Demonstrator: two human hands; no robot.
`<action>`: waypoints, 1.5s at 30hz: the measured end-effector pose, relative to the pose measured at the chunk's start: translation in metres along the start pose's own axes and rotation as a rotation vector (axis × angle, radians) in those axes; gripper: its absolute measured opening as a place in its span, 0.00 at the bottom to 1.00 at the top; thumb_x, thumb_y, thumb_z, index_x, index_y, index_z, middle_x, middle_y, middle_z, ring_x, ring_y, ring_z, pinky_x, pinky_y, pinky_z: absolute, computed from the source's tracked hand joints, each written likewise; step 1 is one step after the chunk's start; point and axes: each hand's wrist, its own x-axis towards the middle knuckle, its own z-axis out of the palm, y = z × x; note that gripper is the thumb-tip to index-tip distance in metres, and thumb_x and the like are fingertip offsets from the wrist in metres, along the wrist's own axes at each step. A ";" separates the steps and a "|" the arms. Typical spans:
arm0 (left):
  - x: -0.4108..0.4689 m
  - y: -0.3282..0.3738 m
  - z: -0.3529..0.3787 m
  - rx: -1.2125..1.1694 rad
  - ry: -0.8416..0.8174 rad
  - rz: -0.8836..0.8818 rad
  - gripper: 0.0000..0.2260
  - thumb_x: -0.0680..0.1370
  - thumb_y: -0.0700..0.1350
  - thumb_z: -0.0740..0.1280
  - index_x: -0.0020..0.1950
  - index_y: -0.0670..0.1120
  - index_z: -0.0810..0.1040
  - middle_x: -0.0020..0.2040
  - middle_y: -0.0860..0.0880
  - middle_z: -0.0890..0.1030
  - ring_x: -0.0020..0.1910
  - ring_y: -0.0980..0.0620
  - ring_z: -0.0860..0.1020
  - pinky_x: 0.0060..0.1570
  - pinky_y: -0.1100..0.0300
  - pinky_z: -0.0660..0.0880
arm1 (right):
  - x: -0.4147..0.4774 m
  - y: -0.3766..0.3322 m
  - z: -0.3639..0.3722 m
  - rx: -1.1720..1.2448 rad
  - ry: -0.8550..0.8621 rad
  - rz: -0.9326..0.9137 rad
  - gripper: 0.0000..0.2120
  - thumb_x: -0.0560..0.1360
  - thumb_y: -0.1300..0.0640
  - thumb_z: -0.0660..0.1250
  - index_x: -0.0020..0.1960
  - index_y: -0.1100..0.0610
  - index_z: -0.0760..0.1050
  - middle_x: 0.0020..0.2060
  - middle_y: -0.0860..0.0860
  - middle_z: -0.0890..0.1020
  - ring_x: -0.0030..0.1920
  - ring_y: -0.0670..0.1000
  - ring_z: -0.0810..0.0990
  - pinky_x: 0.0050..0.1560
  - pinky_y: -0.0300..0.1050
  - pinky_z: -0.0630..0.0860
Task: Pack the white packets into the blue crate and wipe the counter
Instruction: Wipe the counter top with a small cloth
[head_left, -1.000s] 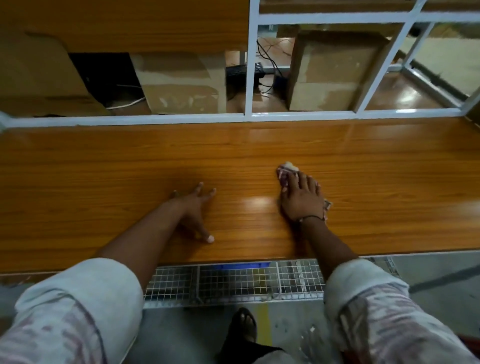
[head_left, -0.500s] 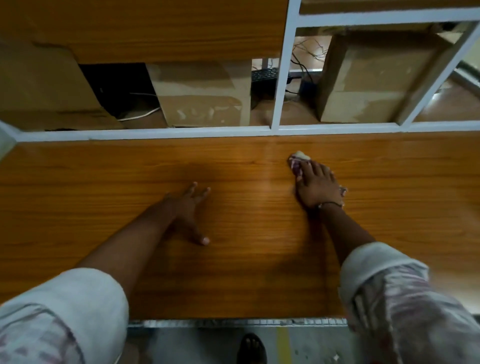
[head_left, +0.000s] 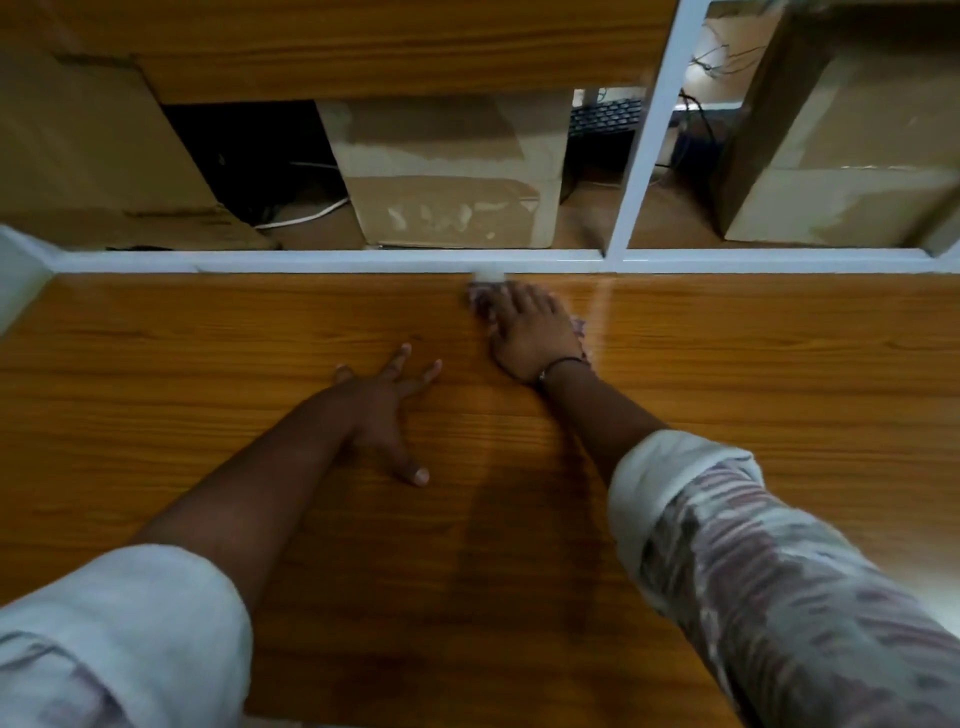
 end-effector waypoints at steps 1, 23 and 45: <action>0.000 0.000 -0.001 -0.007 0.003 -0.002 0.64 0.58 0.73 0.76 0.76 0.67 0.30 0.77 0.50 0.25 0.80 0.39 0.41 0.73 0.28 0.39 | -0.006 -0.014 0.004 -0.014 -0.023 -0.119 0.28 0.80 0.44 0.53 0.79 0.50 0.60 0.77 0.56 0.64 0.77 0.60 0.59 0.76 0.59 0.55; -0.050 -0.049 0.031 0.083 0.017 0.026 0.68 0.57 0.72 0.77 0.79 0.60 0.31 0.79 0.46 0.28 0.80 0.38 0.40 0.75 0.31 0.41 | -0.200 -0.104 0.030 -0.014 -0.063 -0.318 0.27 0.83 0.45 0.54 0.81 0.49 0.57 0.80 0.52 0.58 0.80 0.56 0.56 0.79 0.56 0.53; -0.099 -0.153 0.056 0.009 -0.031 -0.003 0.73 0.47 0.68 0.80 0.78 0.66 0.33 0.79 0.50 0.28 0.80 0.37 0.43 0.75 0.33 0.55 | -0.236 -0.262 0.058 0.068 0.030 0.010 0.28 0.80 0.47 0.56 0.78 0.52 0.62 0.78 0.56 0.64 0.78 0.60 0.59 0.77 0.59 0.56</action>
